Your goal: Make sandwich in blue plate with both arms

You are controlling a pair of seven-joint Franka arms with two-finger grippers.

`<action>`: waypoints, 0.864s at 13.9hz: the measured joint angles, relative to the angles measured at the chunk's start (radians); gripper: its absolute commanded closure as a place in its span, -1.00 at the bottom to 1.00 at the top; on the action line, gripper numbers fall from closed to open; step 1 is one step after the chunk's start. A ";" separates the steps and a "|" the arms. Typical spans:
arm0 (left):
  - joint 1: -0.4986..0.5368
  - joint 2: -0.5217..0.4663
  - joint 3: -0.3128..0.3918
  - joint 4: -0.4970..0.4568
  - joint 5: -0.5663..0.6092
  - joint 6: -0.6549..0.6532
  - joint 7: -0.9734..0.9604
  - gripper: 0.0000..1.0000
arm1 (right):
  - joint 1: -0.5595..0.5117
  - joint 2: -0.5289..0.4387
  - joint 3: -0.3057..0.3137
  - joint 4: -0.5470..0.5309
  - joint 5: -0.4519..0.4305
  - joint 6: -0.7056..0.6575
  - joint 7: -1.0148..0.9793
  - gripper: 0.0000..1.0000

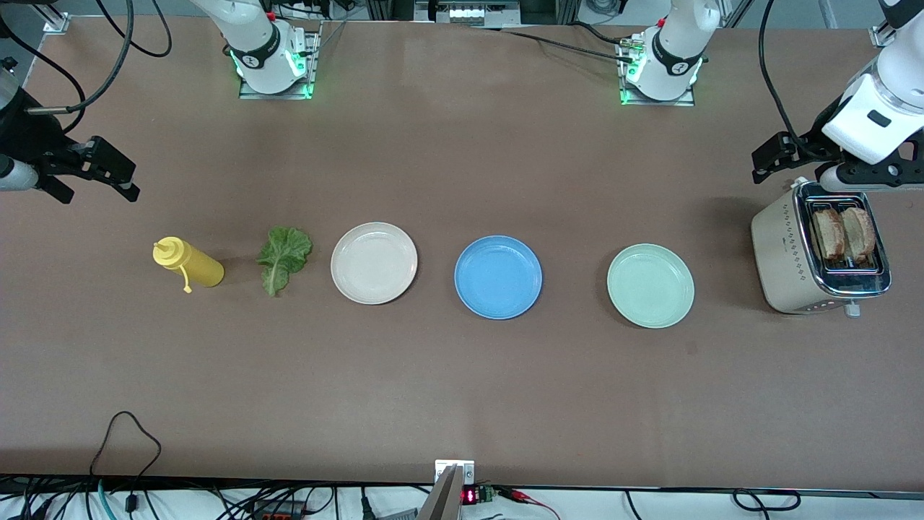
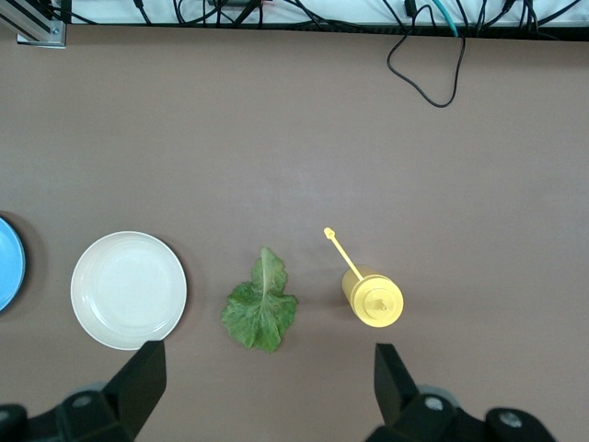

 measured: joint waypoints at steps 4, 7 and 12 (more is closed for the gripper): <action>0.000 0.000 0.000 0.000 0.000 0.000 0.000 -1.00 | 0.000 0.000 0.000 -0.001 0.000 -0.001 0.000 -1.00; 0.000 0.001 0.000 0.000 0.000 -0.003 0.000 -1.00 | 0.000 0.000 0.000 -0.002 0.000 -0.002 0.000 -1.00; 0.022 0.022 0.008 0.000 0.000 -0.051 -0.002 -1.00 | 0.001 0.003 0.000 -0.018 0.004 -0.001 0.010 -1.00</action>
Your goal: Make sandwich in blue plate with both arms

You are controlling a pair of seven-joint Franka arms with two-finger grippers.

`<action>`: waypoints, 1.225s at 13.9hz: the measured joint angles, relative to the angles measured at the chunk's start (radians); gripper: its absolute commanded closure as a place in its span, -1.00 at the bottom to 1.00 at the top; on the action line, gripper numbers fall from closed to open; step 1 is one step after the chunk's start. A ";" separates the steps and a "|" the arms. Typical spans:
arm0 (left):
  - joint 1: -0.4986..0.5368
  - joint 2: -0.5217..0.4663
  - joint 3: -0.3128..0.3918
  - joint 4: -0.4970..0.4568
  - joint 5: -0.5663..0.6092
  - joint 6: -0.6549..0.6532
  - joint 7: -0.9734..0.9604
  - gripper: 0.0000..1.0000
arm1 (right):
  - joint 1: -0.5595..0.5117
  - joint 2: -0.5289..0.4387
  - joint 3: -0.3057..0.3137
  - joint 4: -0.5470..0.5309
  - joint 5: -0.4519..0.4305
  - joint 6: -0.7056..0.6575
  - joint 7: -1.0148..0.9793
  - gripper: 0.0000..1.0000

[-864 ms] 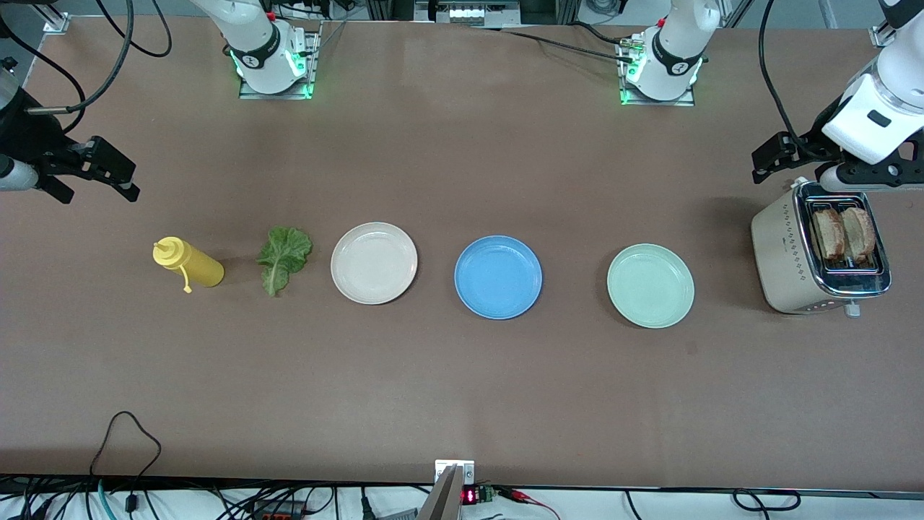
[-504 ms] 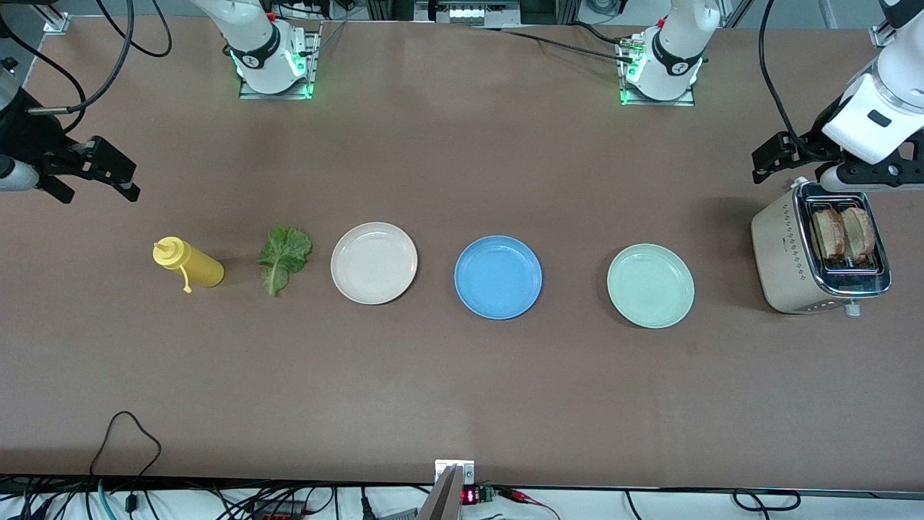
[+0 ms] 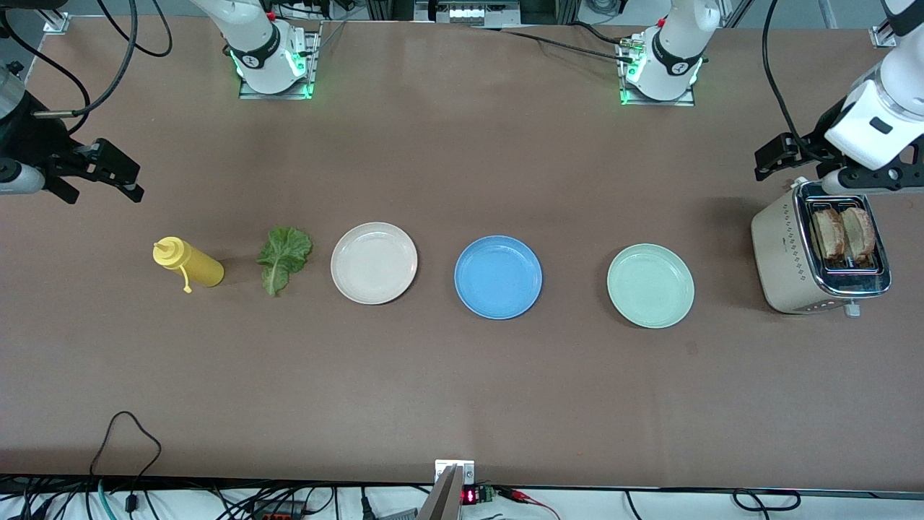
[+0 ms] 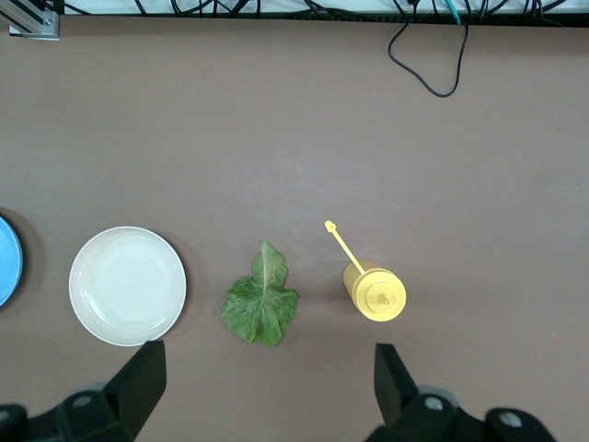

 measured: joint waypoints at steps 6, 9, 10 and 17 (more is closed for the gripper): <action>0.027 0.114 0.001 0.083 0.010 -0.022 0.036 -1.00 | 0.003 0.038 0.002 -0.170 0.113 0.113 0.000 -1.00; 0.039 0.185 0.002 0.123 0.152 -0.036 0.132 -1.00 | 0.024 0.084 0.008 -0.225 0.116 0.159 0.000 -1.00; 0.042 0.202 0.002 0.125 0.180 -0.038 0.142 -1.00 | 0.036 0.103 0.009 -0.230 0.116 0.172 0.000 -1.00; 0.116 0.227 0.003 0.011 0.293 0.184 0.161 -1.00 | 0.064 0.296 0.010 -0.273 0.067 0.393 -0.008 -1.00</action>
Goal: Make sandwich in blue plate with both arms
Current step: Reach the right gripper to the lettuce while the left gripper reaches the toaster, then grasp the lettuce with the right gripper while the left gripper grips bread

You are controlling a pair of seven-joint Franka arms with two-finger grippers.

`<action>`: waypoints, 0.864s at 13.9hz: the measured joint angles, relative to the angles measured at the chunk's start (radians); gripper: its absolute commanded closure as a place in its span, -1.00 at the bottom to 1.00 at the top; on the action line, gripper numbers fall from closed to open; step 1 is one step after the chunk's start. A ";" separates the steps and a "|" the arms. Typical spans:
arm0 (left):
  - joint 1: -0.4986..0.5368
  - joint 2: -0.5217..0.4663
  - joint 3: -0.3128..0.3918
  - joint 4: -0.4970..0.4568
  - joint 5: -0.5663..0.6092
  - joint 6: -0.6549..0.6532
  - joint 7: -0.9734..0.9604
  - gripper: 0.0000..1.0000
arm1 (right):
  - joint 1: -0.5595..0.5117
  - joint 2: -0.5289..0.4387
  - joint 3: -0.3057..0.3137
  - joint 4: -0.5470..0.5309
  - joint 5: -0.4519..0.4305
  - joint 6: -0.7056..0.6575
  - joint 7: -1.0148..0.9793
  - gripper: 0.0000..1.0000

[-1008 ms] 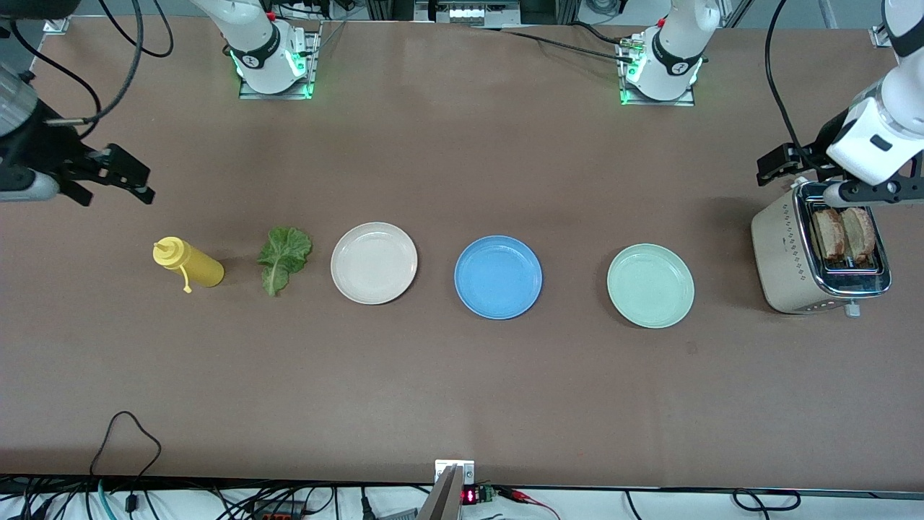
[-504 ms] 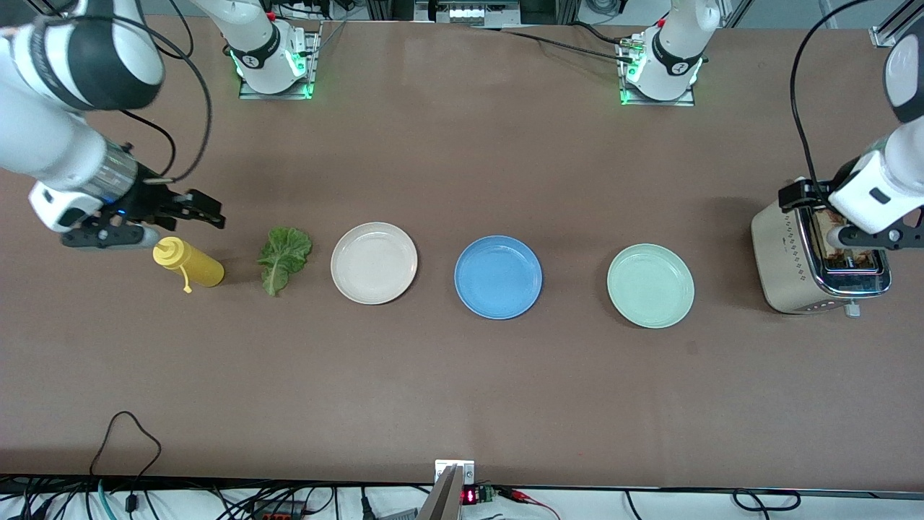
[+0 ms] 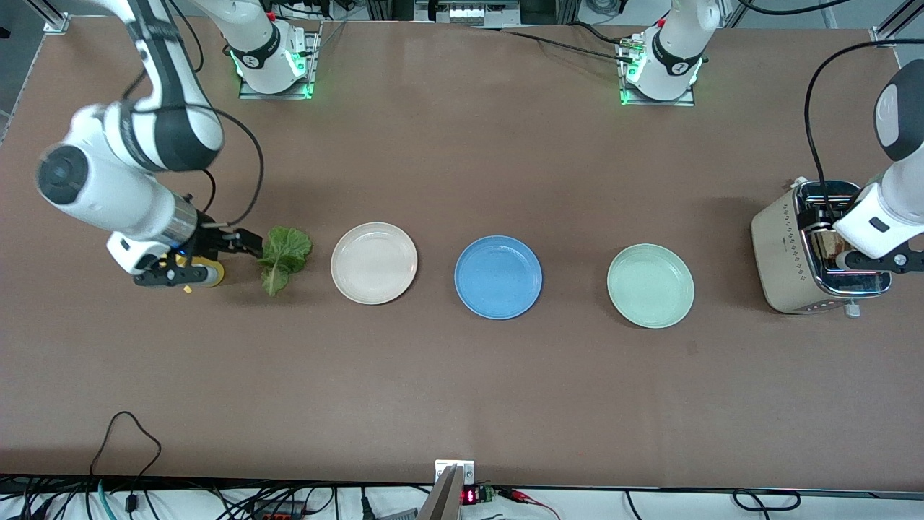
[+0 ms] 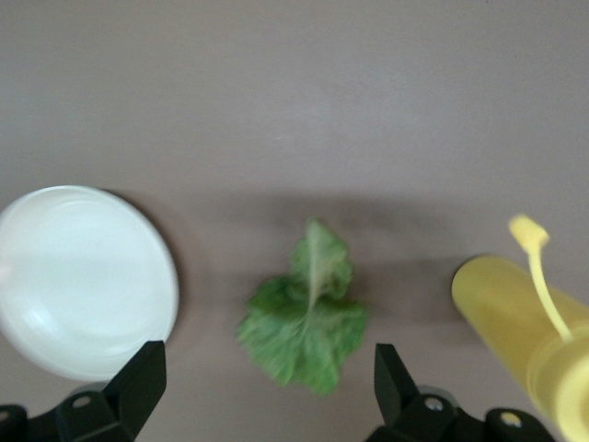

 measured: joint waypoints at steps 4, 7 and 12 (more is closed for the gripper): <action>0.091 -0.036 0.001 -0.232 0.003 0.310 0.016 -1.00 | 0.003 0.128 0.000 -0.011 -0.028 0.131 -0.004 -1.00; 0.156 -0.059 0.002 -0.364 0.003 0.459 0.043 -0.67 | 0.006 0.205 0.000 -0.011 -0.064 0.220 -0.005 -1.00; 0.185 -0.086 0.001 -0.414 0.003 0.457 0.052 0.77 | 0.008 0.271 0.000 -0.011 -0.070 0.276 -0.005 -0.28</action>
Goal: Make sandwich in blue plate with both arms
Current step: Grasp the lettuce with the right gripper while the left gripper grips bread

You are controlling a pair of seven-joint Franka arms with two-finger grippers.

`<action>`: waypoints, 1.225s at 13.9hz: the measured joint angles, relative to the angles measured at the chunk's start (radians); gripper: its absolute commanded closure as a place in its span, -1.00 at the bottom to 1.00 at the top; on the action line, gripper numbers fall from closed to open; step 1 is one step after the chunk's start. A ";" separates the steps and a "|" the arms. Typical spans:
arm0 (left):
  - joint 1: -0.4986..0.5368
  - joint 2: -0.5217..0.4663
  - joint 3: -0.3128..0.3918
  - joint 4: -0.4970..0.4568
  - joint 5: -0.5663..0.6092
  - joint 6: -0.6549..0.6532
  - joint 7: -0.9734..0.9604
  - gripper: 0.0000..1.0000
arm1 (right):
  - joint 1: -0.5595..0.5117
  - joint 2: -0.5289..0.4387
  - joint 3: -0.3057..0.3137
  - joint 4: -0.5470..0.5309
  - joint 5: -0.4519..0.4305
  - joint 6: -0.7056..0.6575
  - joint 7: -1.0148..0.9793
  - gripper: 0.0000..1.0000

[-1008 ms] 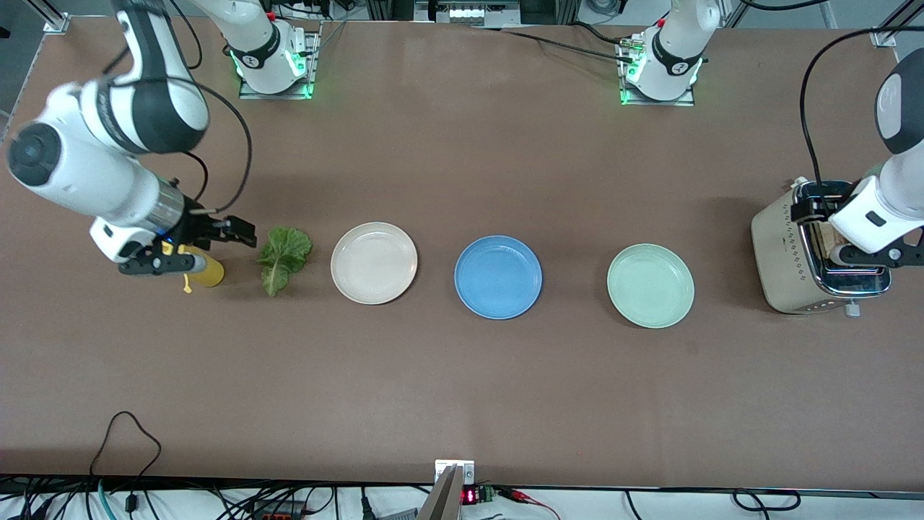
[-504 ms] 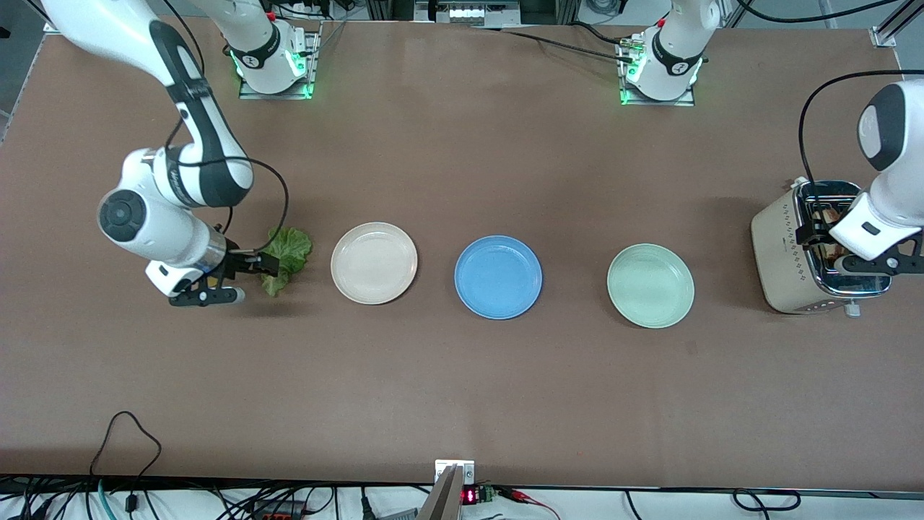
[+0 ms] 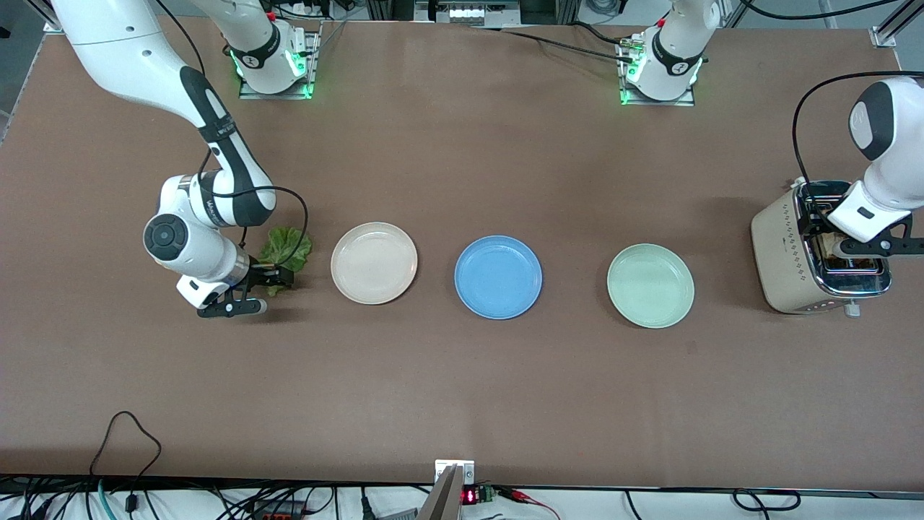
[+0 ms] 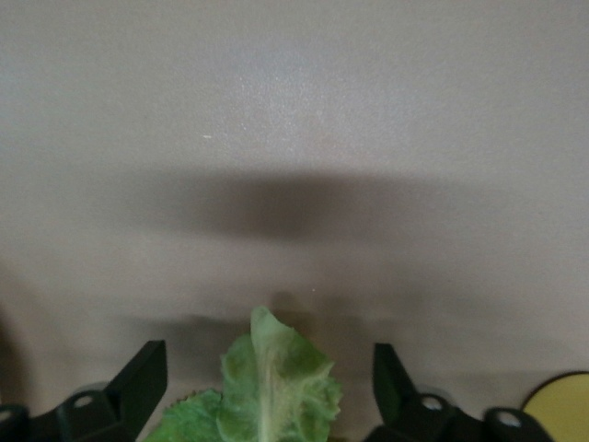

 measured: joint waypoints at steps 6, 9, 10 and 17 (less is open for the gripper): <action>0.005 -0.012 -0.001 0.011 0.000 -0.075 0.006 0.99 | 0.010 0.014 0.000 0.000 -0.026 0.000 -0.004 0.94; 0.005 -0.024 -0.008 0.118 0.000 -0.246 0.024 0.99 | 0.011 0.014 0.000 0.002 -0.051 0.000 -0.014 1.00; 0.005 -0.030 -0.015 0.173 0.000 -0.318 0.041 0.99 | 0.011 0.014 0.000 0.003 -0.055 0.000 -0.019 1.00; -0.002 -0.042 -0.191 0.460 -0.004 -0.615 0.080 0.99 | 0.012 -0.065 0.000 0.032 -0.058 -0.085 -0.200 1.00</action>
